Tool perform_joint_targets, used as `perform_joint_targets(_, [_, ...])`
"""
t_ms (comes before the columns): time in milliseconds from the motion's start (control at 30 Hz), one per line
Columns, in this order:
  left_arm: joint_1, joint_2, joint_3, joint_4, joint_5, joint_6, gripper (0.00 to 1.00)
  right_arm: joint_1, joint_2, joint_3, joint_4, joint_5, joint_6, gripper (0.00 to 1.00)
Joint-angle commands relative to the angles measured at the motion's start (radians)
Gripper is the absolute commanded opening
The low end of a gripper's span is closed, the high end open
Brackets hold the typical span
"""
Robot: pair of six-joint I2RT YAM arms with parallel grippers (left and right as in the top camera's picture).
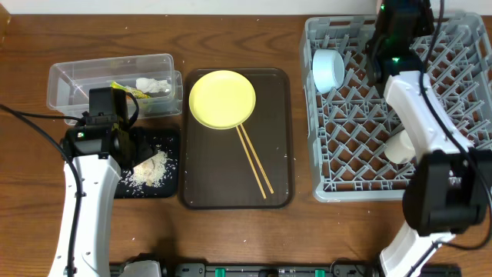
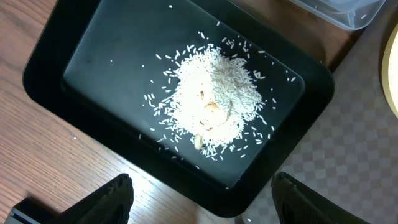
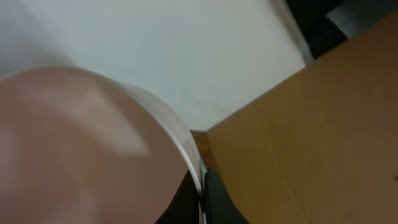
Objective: Sort waste into correct bins and load items into the dishwasher rack
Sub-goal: 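Carry the white bowl into the rack beside the blue bowl, release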
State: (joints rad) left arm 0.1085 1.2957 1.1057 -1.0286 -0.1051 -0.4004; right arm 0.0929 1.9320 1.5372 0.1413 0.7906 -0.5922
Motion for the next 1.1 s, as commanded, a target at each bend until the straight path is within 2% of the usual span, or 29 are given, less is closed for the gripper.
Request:
perform_joint_targets(0, [0.004, -0.002, 0.000, -0.003, -0.011, -0.013, 0.74, -0.011, 0.052, 0.006, 0.039, 0.092, -0.035, 0.01])
perform_joint_targets(433, [0.004, -0.002, 0.000, -0.005, -0.011, -0.013, 0.74, 0.014, 0.175, 0.006, 0.049, 0.129, -0.011, 0.01])
perform_joint_targets(767, [0.004, -0.002, 0.000, -0.007, -0.011, -0.013, 0.74, 0.047, 0.195, 0.006, 0.013, 0.137, 0.041, 0.01])
perform_joint_targets(1067, [0.004, -0.002, 0.000, -0.010, -0.011, -0.013, 0.74, 0.077, 0.195, 0.006, -0.167, 0.138, 0.182, 0.01])
